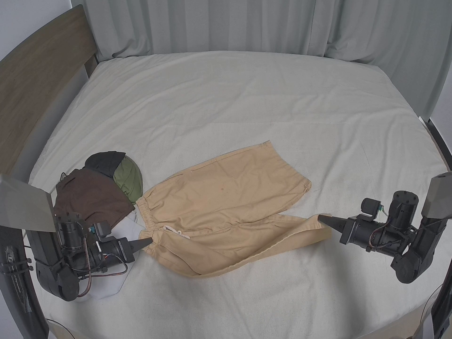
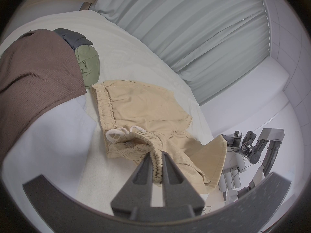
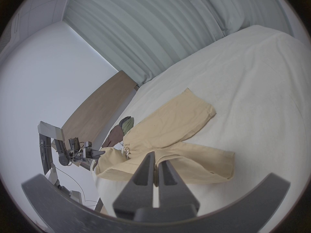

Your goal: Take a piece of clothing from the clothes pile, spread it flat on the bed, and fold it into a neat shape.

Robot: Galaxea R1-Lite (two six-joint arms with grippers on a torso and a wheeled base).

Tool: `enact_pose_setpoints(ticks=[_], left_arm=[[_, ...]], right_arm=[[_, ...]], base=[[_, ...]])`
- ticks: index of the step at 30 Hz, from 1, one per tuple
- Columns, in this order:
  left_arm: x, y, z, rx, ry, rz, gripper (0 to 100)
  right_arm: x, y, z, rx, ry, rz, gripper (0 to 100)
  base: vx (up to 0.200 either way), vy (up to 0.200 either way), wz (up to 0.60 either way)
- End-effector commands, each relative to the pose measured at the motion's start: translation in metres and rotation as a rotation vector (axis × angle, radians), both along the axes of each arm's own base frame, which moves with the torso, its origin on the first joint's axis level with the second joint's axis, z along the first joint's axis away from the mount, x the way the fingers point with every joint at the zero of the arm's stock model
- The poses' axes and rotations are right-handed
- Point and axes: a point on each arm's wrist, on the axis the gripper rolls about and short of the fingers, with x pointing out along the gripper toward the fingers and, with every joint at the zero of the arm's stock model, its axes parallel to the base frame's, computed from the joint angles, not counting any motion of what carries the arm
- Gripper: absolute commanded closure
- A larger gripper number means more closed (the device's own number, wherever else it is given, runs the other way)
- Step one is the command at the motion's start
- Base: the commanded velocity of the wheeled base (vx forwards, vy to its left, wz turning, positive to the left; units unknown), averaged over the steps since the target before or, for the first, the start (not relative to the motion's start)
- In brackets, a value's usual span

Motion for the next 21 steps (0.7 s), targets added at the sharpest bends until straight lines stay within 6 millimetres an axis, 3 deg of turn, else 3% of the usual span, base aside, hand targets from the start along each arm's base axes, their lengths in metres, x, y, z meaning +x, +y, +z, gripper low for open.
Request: enact_pose_setpoints(ticks=[1, 21], left_arm=[[0.001, 0.0, 0.002, -0.001, -0.013, 0.0, 100], [0.008, 0.0, 0.007, -0.022, -0.021, 0.048, 100]], right_arm=[[0.006, 0.002, 0.004, 0.005, -0.03, 0.0, 100], [0.03, 0.007, 0.022, 0.054, -0.124, -0.032, 100]], base=[[0.0, 0.0, 0.0], [0.0, 0.0, 0.0]])
